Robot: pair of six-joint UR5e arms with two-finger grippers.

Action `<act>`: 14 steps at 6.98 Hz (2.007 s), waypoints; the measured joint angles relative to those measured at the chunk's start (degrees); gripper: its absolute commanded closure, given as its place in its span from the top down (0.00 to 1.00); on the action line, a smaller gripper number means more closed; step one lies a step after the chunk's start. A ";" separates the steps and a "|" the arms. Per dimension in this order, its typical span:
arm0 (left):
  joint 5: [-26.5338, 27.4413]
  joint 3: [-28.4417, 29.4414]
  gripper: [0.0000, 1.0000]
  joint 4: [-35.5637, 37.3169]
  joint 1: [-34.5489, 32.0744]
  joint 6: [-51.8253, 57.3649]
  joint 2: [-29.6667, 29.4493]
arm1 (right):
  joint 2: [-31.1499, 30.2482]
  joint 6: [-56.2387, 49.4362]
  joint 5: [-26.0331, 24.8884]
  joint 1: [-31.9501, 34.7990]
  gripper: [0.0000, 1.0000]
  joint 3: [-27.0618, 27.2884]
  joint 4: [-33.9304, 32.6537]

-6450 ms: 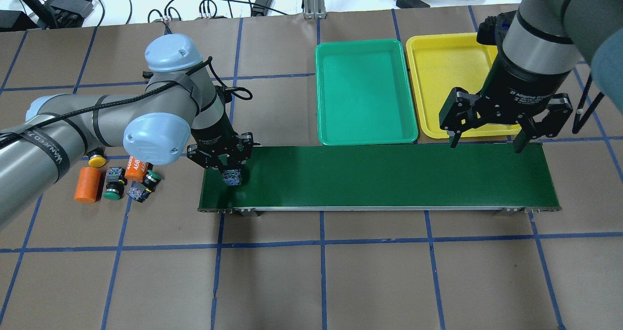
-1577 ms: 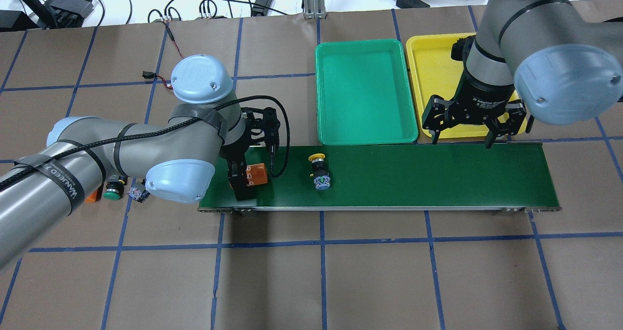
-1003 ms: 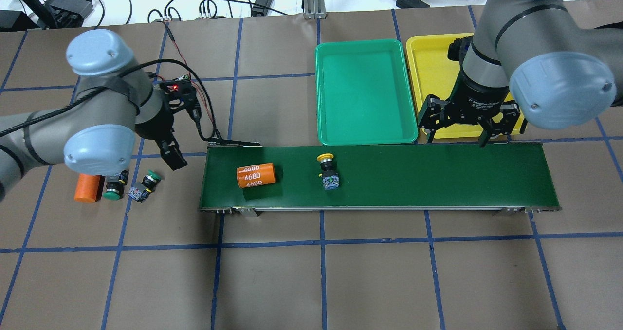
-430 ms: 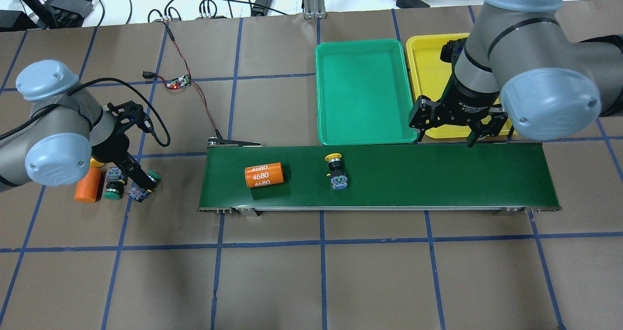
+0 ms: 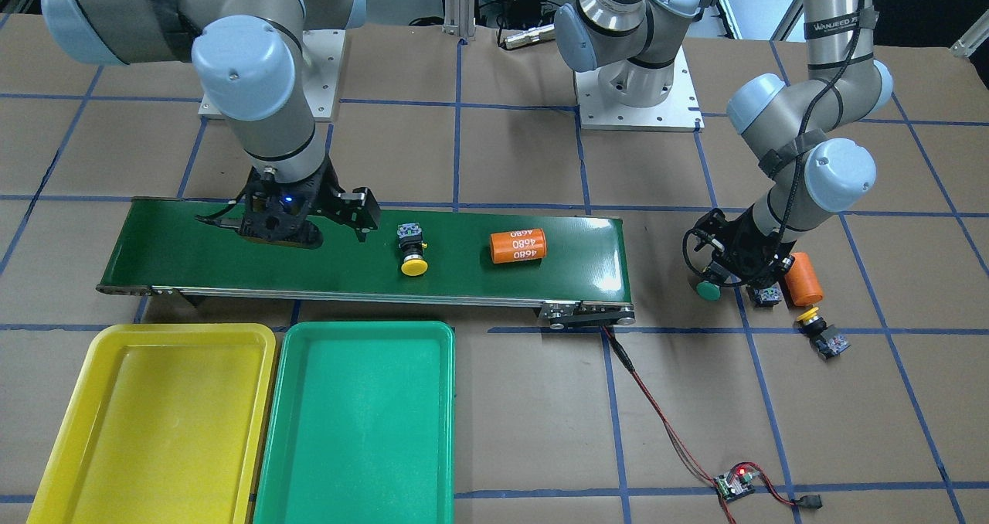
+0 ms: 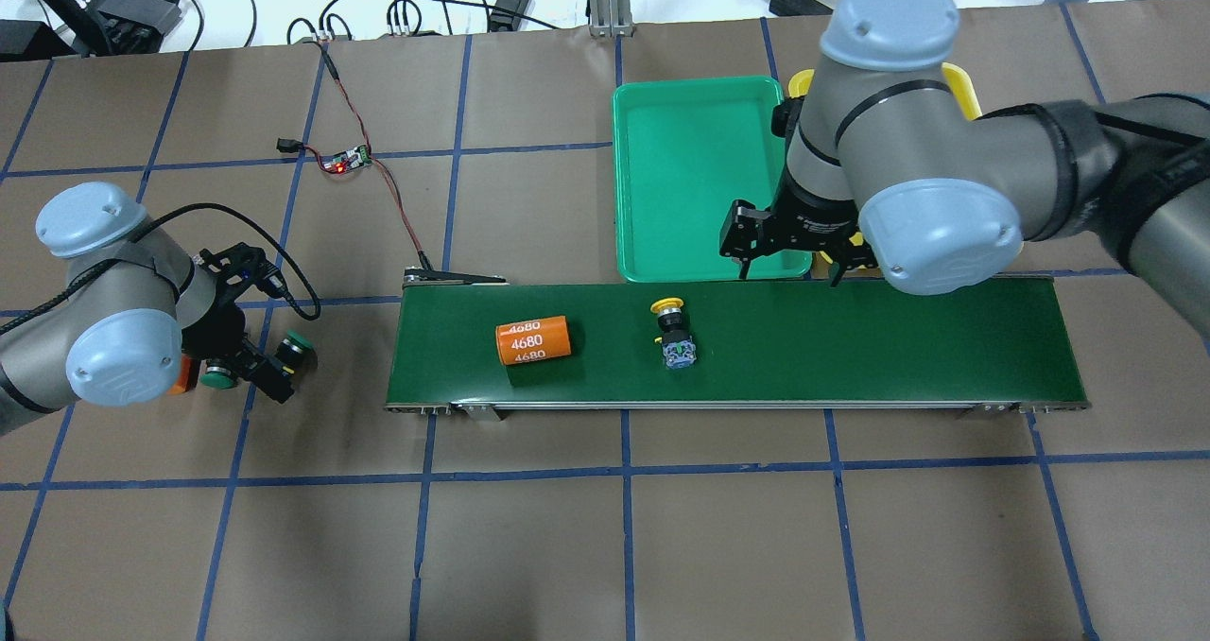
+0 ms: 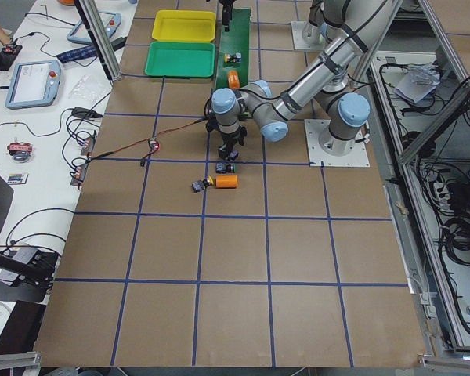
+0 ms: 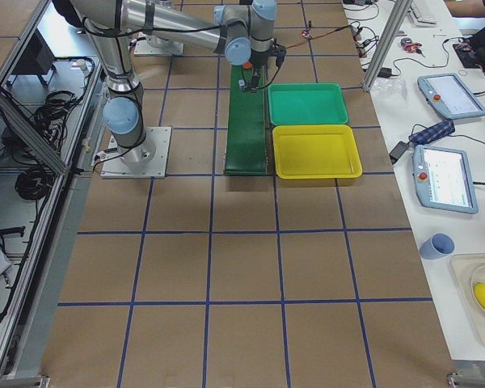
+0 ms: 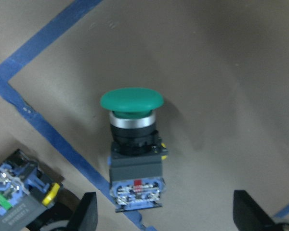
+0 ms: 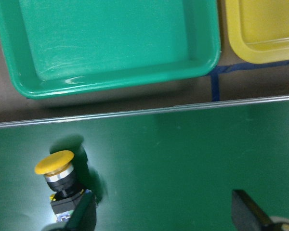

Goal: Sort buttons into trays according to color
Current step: 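Grasp the belt's yellow button with right gripper while left lifts green button, then carry yellow button to yellow tray while left sets green button on belt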

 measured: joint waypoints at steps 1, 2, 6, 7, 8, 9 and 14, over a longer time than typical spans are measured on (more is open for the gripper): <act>0.00 0.08 0.00 1.40 -0.23 -0.10 -0.72 | 1.87 0.06 0.02 1.80 1.00 -0.01 -1.80; 0.04 0.28 0.00 2.33 -1.06 -0.92 -1.06 | 2.97 0.04 0.01 3.01 1.00 0.02 -2.34; -1.62 3.27 0.00 -2.64 -6.51 -14.09 3.67 | 6.26 -0.44 2.32 4.11 0.97 0.73 -2.17; -2.32 6.68 0.00 -8.61 -10.10 -25.01 4.92 | 6.95 -0.60 2.27 4.13 0.35 0.95 -2.11; -3.22 9.23 0.00 -13.37 -14.27 -36.98 5.24 | 7.34 -0.71 2.15 4.11 0.11 1.30 -2.20; -4.35 10.28 0.00 -15.31 -18.89 -48.57 4.87 | 7.47 -0.81 1.92 3.95 0.00 1.52 -2.46; -7.07 8.52 0.78 -15.88 -30.81 -70.08 4.58 | 5.14 -1.63 -1.61 -0.34 0.00 -2.42 -1.36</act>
